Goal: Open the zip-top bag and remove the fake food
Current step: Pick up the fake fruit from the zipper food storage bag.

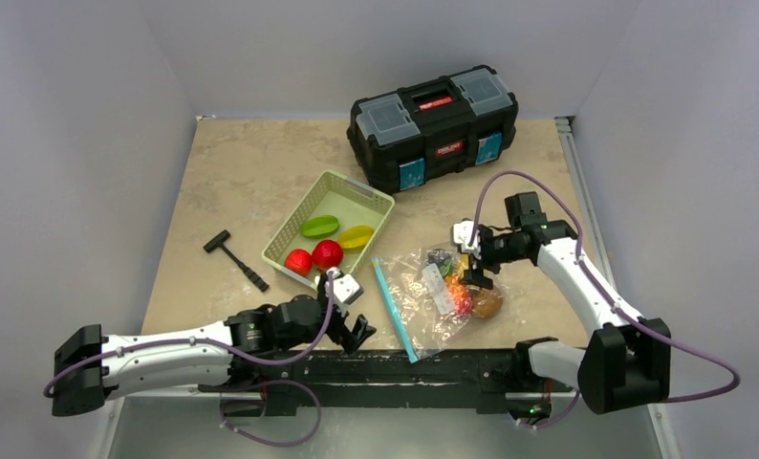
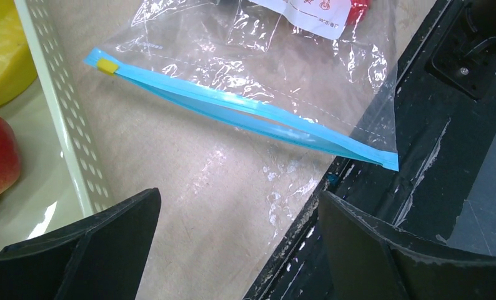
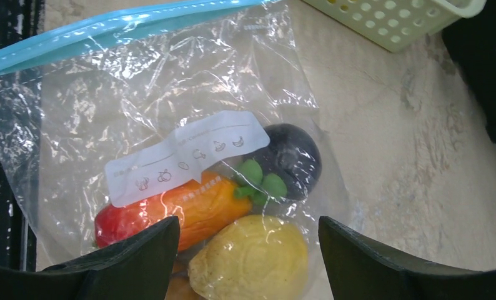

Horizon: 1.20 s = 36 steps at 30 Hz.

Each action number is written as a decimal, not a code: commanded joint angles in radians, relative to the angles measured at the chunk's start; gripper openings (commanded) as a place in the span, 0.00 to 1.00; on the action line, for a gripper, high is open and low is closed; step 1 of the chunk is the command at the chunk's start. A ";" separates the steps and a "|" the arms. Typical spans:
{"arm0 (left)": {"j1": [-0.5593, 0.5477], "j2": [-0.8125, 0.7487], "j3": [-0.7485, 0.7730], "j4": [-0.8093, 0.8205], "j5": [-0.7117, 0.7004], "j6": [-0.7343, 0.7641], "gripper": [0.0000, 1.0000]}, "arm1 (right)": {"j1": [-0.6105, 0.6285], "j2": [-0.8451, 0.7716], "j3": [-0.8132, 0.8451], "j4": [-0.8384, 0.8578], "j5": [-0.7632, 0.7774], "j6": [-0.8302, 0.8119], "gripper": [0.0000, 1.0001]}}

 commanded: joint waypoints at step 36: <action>-0.052 0.042 -0.060 0.308 -0.158 0.035 1.00 | -0.021 -0.041 0.016 -0.306 -0.062 -0.420 0.86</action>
